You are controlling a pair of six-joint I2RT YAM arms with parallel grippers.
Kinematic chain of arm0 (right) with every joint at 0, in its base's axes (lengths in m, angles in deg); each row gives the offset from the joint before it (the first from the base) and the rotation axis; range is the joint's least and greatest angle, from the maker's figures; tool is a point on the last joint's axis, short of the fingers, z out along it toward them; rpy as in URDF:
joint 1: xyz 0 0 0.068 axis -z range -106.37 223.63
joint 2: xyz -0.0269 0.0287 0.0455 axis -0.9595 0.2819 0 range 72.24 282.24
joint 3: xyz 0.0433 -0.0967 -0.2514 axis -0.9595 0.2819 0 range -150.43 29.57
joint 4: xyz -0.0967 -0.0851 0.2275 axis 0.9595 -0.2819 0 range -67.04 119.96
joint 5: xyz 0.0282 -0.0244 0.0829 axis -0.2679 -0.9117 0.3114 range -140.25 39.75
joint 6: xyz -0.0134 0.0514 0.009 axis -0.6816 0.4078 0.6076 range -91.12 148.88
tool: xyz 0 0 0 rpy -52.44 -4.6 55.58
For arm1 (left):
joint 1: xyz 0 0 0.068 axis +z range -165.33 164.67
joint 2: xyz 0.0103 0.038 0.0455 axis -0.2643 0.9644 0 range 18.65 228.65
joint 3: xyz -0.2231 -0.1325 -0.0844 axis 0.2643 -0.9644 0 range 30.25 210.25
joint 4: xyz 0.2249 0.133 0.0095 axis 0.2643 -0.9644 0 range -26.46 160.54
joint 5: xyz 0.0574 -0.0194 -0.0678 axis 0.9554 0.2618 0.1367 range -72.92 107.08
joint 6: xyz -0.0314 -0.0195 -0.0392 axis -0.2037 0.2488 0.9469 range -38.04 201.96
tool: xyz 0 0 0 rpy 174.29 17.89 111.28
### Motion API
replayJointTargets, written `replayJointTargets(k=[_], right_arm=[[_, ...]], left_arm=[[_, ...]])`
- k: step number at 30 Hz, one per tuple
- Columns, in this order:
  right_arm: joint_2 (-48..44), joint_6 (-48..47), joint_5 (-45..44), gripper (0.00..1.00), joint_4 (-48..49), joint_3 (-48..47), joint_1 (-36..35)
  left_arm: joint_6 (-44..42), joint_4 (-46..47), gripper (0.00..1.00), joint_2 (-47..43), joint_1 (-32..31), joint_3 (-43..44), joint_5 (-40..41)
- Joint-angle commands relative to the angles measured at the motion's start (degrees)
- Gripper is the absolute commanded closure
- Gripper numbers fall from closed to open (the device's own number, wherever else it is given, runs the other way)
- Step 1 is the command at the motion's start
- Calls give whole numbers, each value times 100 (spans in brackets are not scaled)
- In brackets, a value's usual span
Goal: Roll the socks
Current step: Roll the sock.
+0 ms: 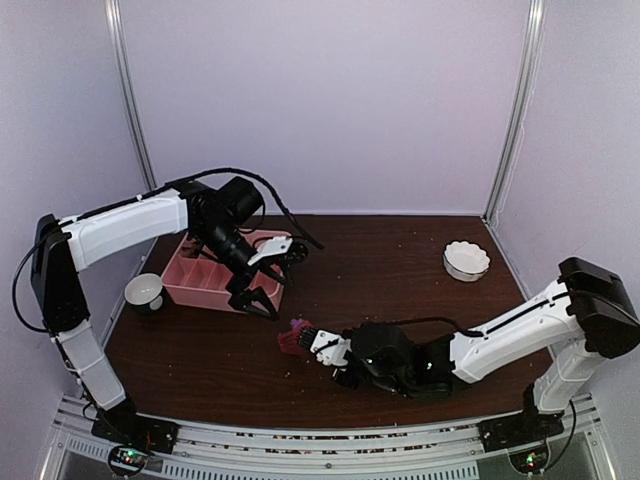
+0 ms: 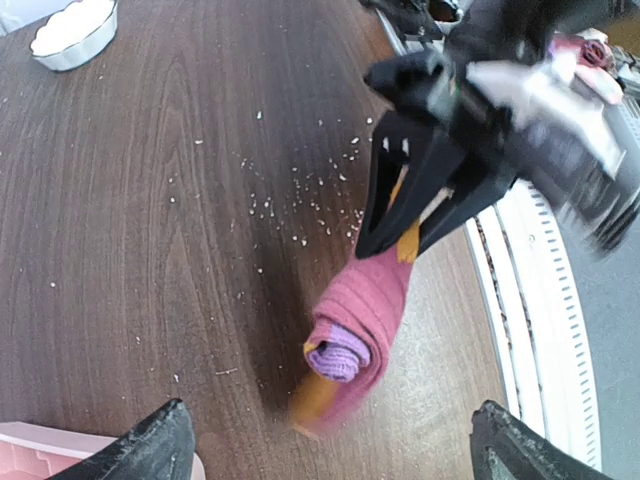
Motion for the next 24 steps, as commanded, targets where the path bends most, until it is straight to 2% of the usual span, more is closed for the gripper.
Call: replayJointTargets(k=[1,6,10,14,15,17,20,24], right_arm=[[-621,453,374,100,275,-48,63],[-1148,586,981,100,-65,-342,132],[-1484,687,1422,100,-167,-511,182],[-1683,749,1739,100,-109,-635,198],[-1715,767,1825,100,-90,-659,203],[-1747,799,2039,100,-62,-706,241],[-1704,893,2533,100,-246,-868,328],[-1627,1593,3407,100,-159,-925,734]], left_arm=[[-297,-470,2,121,-50,439,-71],[-230,-1251,2,217,-78,1566,-238],[177,-1700,2,26,-103,2519,33],[712,-1936,2,-338,-99,3376,1130],[897,-1782,2,-482,-95,3339,1591],[1473,-1233,2,-906,-40,2572,2518],[1054,-1258,2,-1303,46,2055,2241],[629,-1666,2,-1425,41,2206,748]])
